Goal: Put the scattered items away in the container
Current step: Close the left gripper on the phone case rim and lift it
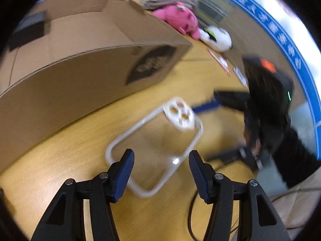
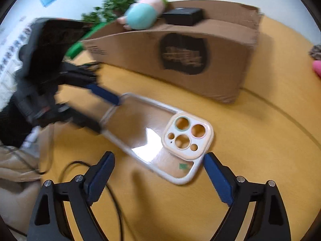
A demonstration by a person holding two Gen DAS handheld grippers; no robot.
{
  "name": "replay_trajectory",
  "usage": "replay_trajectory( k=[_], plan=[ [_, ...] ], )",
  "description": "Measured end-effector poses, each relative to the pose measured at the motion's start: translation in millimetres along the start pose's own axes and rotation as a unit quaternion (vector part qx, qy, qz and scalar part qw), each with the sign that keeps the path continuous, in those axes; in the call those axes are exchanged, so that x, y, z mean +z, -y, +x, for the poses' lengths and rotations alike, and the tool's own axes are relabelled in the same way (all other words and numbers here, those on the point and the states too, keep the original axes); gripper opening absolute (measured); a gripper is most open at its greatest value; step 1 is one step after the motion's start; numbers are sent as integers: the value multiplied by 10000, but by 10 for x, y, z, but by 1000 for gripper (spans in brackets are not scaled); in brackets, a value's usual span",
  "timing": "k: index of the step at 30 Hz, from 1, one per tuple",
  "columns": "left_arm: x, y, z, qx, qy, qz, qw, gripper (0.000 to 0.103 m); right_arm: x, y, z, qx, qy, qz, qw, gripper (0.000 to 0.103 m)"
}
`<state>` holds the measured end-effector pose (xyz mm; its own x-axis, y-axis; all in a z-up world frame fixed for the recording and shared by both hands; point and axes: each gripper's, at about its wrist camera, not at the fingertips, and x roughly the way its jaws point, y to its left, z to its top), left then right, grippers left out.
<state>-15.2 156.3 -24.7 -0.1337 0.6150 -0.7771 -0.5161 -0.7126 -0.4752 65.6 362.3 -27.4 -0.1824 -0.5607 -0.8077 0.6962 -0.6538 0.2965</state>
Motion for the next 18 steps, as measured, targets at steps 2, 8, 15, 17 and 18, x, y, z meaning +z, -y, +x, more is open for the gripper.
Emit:
replay_trajectory(
  k=[2,8,15,17,18],
  plan=[
    [-31,-79,-71,47,38,-234,9997,56,-77,-116,-26,176,25,-168,9997,92],
    [-123,-285,-171,553,-25,-585,9968,57,-37,57,-44,-130,156,157,9997,92],
    [-201,-261,-143,675,182,-345,9970,65,134,-232,140,-587,164,-299,9977,91],
    [-260,-292,-296,464,540,-389,9967,65,133,-288,0,-540,616,-294,9962,91],
    [-291,-306,-388,366,728,-372,9960,65,129,-332,-109,-514,910,-343,9939,91]
  ],
)
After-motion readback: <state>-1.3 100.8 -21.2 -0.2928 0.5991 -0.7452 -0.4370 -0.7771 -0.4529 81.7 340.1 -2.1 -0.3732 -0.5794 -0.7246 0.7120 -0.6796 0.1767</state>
